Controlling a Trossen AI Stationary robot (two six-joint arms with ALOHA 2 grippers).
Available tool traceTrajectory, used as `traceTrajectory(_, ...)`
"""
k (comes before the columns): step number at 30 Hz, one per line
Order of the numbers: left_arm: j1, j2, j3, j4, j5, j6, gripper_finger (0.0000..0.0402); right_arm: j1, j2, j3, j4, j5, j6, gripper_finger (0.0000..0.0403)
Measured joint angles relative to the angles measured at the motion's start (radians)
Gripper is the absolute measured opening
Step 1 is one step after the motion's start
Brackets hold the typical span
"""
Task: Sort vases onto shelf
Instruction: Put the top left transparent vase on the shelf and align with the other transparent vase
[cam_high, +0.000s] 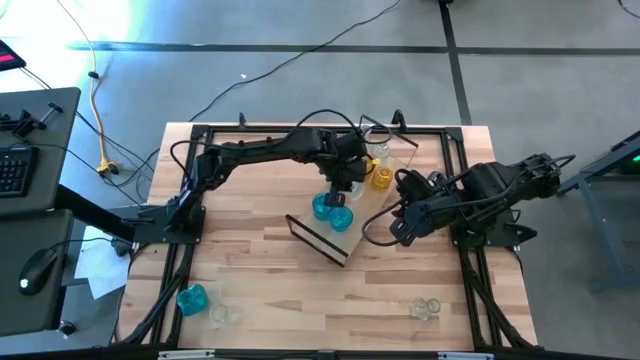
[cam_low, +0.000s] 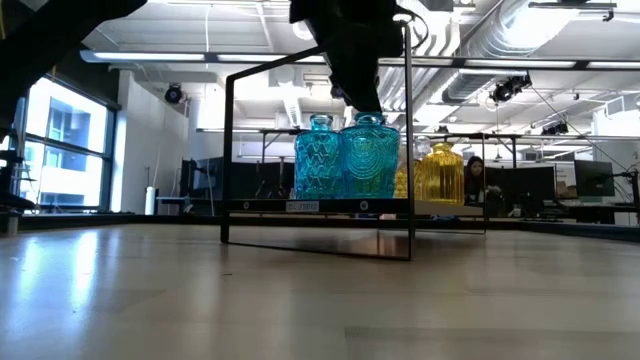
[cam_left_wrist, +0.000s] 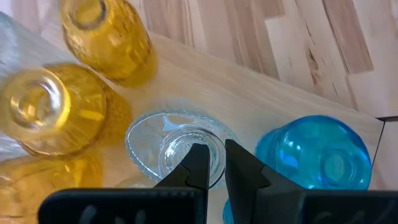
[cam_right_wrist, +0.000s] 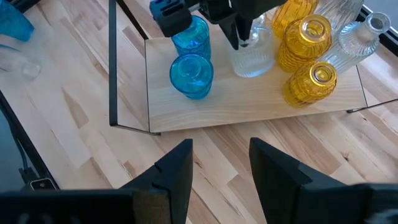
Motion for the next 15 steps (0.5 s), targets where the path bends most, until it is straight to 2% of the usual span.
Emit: traceTrajectory(15, 0.011, 0.023, 0.0, 0.008, 0.046, -0.026, 0.0019, 0.0, 0.0, 0.0, 0.0, 0.001, -0.017, 0.014)
